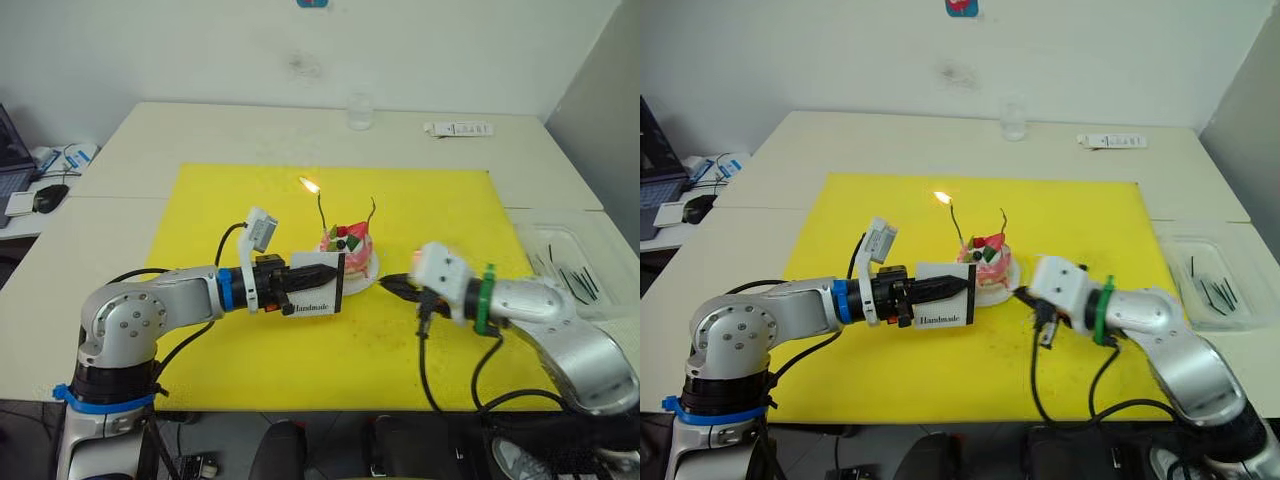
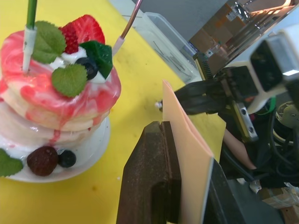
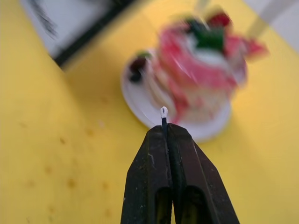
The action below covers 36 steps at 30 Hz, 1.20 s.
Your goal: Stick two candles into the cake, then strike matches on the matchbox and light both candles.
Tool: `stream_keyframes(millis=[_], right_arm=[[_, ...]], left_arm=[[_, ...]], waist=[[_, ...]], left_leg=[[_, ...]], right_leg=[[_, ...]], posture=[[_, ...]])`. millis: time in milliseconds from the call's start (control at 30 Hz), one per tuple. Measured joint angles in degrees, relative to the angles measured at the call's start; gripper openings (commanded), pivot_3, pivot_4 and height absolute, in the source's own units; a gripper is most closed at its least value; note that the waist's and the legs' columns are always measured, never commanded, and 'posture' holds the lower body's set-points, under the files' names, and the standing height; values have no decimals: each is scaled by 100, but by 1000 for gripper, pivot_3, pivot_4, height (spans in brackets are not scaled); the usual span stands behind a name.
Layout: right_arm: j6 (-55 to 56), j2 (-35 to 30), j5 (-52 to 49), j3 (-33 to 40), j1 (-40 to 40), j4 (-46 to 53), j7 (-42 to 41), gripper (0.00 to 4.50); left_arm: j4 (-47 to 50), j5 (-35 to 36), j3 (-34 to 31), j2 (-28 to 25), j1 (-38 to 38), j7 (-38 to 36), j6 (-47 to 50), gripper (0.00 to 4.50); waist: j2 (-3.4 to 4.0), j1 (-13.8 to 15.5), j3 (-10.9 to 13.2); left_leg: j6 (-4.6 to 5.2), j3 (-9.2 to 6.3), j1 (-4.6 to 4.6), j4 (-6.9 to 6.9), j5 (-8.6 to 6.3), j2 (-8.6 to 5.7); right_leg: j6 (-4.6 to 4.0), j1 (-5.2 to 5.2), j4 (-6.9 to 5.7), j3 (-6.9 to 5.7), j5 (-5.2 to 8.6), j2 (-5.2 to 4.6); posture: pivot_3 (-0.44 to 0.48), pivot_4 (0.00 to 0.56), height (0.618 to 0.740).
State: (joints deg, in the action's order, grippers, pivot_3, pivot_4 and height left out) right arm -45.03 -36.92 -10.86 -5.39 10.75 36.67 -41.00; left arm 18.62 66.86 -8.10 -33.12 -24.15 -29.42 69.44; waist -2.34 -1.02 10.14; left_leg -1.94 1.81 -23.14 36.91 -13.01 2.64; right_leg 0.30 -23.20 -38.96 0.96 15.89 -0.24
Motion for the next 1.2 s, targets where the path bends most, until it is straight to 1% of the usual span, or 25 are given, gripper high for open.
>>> stream_keyframes(millis=[167, 200, 300, 400, 433, 467, 500, 667, 833, 1000, 1200], right_arm=[[232, 937, 66, 236, -488, -692, 841, 35], [311, 1047, 74, 236, -536, -834, 943, 35], [549, 1081, 126, 235, -643, -1069, 1093, 35], [754, 1096, 140, 233, -749, -1102, 1171, 643], [807, 1099, 162, 233, -767, -1116, 1214, 968], [853, 1098, 186, 233, -791, -1122, 1245, 1386], [882, 1092, 196, 234, -806, -1123, 1260, 1661], [1129, 1130, 161, 246, -1022, -1091, 1267, 1661], [1953, 1320, 193, 244, -1243, -1382, 1278, 1661], [2555, 1464, 261, 245, -1276, -1714, 1287, 1661], [2947, 1534, 334, 210, -1276, -1940, 1348, 1661]], left_arm=[[174, -77, 181, -7, 30, -147, -89, 0], [173, -96, 199, -9, 30, -160, -106, 0], [173, -174, 217, -48, 30, -227, -123, 0], [173, -193, 217, -55, 30, -258, -132, 0], [173, -199, 217, -55, 32, -259, -132, 0], [174, -201, 217, -55, 35, -261, -132, 0], [174, -203, 217, -55, 45, -262, -132, 0], [175, -219, 217, -72, 103, -266, -132, 0], [175, -272, 217, -73, 102, -281, -136, 0], [175, -292, 217, -75, 100, -365, -136, 0], [174, -303, 218, -76, 93, -384, -136, 0]], waist=[[0, -57, 0], [0, -61, 0], [2, -61, 1], [2, -60, 1], [2, -60, 1], [1, -60, 1], [1, -60, 1], [1, -58, 0], [1, -63, 0], [1, -63, 0], [1, -63, 0]], left_leg=[[0, 0, 11, 0, 0, 4], [1, 0, 12, 0, 0, 3], [0, 0, 10, 0, 0, 3], [0, 2, 6, -1, 0, 1], [0, 3, 6, -1, 0, 1], [0, 3, 6, -1, 0, 0], [0, 3, 6, -1, 0, 1], [0, -1, 8, -2, 0, 5], [0, 1, 9, -3, 0, 5], [0, 1, 10, -2, 0, 5], [0, 1, 10, -2, 0, 5]], right_leg=[[-4, 1, -12, 4, -3, 9], [-5, 1, -11, 3, -3, 11], [-4, 1, -8, 4, -3, 19], [-2, 1, -3, 5, -2, 19], [-2, 1, -3, 6, -2, 19], [-2, 1, -3, 6, -2, 19], [-2, 1, -3, 6, -2, 19], [-2, 1, -4, 2, -1, 18], [-2, 1, -4, 4, -1, 18], [-3, 1, -6, 5, -2, 18], [-3, 2, -6, 5, -2, 18]], posture=[[0, 150, 740], [0, 150, 740], [0, 150, 740], [0, 150, 740], [0, 150, 740], [0, 150, 740], [0, 150, 740], [0, 150, 740], [0, 150, 740], [0, 150, 740], [0, 150, 740]])
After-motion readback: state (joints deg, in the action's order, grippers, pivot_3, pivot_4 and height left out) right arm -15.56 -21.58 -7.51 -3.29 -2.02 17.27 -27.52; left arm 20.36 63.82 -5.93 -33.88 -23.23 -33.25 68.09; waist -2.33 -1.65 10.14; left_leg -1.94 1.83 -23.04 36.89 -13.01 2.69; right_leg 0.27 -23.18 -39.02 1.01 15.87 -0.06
